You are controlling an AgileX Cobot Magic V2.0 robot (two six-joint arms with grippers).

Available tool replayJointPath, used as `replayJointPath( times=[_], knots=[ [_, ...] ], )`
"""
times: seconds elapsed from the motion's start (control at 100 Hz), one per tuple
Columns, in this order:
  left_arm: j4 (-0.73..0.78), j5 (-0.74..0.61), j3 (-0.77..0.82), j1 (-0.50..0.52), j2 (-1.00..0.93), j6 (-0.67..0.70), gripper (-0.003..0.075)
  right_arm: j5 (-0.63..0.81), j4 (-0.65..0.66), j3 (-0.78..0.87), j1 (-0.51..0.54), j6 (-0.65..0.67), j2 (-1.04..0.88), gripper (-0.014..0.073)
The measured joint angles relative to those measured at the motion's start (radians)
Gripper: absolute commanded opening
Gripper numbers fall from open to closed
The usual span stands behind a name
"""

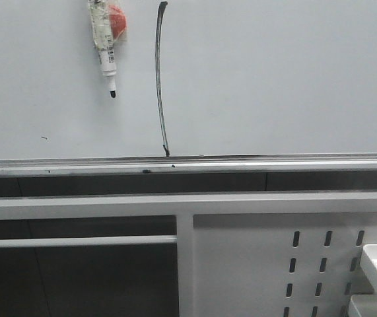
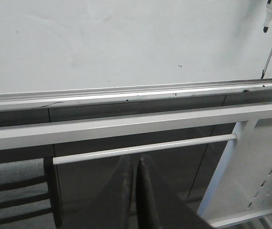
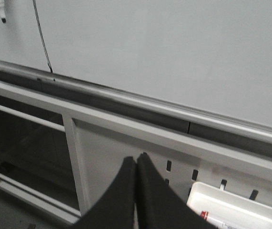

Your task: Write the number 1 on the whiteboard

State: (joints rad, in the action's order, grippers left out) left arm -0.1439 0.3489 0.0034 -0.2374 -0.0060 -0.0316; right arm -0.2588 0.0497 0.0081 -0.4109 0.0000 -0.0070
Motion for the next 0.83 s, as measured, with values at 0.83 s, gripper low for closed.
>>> replayJointPath(
  times=[0.83],
  knots=[
    [0.0, 0.0, 0.0, 0.0, 0.0, 0.0, -0.002, -0.069, 0.0, 0.0, 0.0, 0.0, -0.002, -0.0059]
  ],
)
